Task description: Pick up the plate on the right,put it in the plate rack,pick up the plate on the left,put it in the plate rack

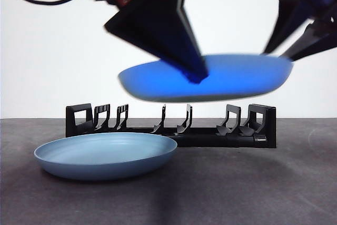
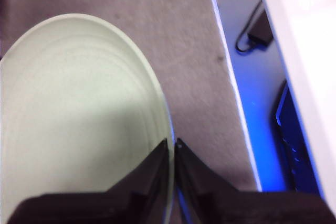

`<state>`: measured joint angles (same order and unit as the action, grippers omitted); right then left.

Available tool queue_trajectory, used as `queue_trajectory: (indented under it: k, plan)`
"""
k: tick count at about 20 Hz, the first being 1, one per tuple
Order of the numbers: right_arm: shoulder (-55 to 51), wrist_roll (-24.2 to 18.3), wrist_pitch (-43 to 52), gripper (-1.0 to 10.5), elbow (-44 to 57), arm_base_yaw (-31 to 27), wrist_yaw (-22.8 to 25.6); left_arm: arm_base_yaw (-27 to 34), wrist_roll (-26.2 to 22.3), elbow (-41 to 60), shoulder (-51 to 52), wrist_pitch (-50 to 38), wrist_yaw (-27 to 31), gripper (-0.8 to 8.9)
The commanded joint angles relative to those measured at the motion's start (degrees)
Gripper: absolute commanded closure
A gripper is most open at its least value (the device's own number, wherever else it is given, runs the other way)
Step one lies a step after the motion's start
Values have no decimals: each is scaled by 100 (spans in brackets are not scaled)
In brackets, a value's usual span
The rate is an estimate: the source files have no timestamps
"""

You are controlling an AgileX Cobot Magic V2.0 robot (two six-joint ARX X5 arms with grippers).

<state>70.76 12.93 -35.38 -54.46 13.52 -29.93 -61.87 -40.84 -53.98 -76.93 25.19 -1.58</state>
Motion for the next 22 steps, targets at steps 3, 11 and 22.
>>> queue_trajectory:
  k: [3, 11, 22]
  plan:
    - [-363, 87, 544, 522, -28, -7, -4, 13, 151, 26, -20, -94, 13, 826]
    - [-1532, 511, 2039, 524, -28, -234, 514, 831, 2109, 26, -20, -1692, 31, 822]
    - [-2159, 409, 1943, 538, -26, -466, 1399, 3189, 5248, 26, -20, -4459, -2262, 823]
